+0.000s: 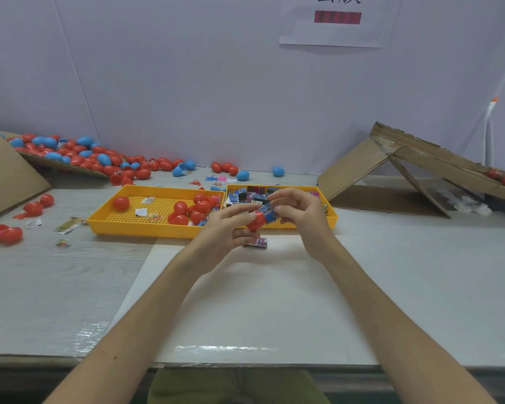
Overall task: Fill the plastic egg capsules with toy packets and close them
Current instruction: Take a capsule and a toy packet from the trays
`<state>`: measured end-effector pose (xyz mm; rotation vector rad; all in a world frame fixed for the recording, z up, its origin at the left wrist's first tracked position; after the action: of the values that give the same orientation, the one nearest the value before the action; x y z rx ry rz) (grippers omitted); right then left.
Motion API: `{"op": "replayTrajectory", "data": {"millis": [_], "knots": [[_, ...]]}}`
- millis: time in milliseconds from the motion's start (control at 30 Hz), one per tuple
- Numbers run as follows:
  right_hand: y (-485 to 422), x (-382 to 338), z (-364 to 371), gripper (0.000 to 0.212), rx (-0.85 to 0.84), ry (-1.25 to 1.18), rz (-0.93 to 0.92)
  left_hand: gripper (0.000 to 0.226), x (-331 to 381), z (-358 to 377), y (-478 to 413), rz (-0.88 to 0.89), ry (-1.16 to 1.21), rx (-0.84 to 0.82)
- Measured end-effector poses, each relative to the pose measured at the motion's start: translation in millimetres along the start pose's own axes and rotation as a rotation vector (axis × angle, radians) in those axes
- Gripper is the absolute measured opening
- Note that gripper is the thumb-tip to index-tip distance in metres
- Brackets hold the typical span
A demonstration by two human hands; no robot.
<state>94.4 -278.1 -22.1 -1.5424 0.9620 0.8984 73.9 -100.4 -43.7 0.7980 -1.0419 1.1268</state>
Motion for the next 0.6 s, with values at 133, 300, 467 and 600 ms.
{"op": "replayTrajectory", "data": {"millis": [133,300,467,600], "knots": [[0.1,-1.2,0.2,0.045,0.014,0.026,-0.016,0.02,-0.5,1.0,0.1,-0.008,-0.004,-0.015],[1.0,-3.8,0.9,0.047,0.018,0.048,-0.043,0.019,-0.2,-1.7,-0.1,-0.005,-0.009,0.009],[1.2,-4.8,0.8,0.045,0.016,0.054,-0.041,0.018,-1.2,-2.0,-1.7,-0.015,0.015,0.016],[0.7,-2.9,0.1,0.046,0.007,0.063,-0.027,0.019,-2.6,-2.6,-3.1,-0.021,0.003,0.035]]}}
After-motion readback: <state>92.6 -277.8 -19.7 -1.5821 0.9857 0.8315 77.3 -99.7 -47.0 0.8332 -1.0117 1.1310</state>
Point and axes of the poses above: each hand's wrist, its own y-axis away from the middle knuckle, its own z-axis out of the palm, x = y × z, the point moved 3 cm from there along -y, towards the middle knuckle, and after that the axes turned 5 degrees about y, right-handed, at the moved point
